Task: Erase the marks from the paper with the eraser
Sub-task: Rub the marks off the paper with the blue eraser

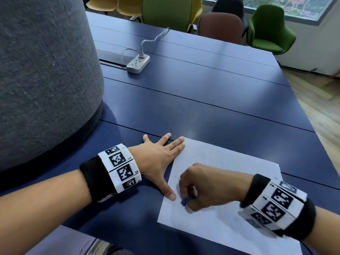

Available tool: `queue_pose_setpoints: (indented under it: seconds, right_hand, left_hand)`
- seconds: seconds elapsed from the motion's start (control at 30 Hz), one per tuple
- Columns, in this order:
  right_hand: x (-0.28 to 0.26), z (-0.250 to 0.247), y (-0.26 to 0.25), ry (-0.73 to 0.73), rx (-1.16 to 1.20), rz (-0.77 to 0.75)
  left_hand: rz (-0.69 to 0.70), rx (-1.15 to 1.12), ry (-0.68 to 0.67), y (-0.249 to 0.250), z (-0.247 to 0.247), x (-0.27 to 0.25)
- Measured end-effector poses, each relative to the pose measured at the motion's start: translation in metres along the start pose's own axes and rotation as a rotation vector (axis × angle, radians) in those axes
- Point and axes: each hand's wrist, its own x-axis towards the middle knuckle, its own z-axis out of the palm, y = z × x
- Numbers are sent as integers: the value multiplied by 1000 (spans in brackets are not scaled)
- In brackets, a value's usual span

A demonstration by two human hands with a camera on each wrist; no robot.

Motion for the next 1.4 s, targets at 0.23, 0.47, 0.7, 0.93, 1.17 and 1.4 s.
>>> queue_pose_setpoints:
  seconds: [0.23,0.47,0.7,0.93,1.17,1.4]
  right_hand:
    - [5,-8,10,70,-30,33]
    - [8,-15,22,192,-18,116]
    - [20,-35,36,281,-71,181]
    - [26,-32,34,258,-58,165]
    - [32,-44,41,341,-120,195]
    - [30,-52,48,379,-144,267]
  left_hand:
    - [0,5,-4,0,0,0]
    - [3,-7,-4,0,-1,0]
    - [11,-12,-2,-1,-1,0]
    - [9,-15,5,-1,0,1]
    - [14,-5,4,-1,-1,1]
    - [7,5,-4,0,0,1]
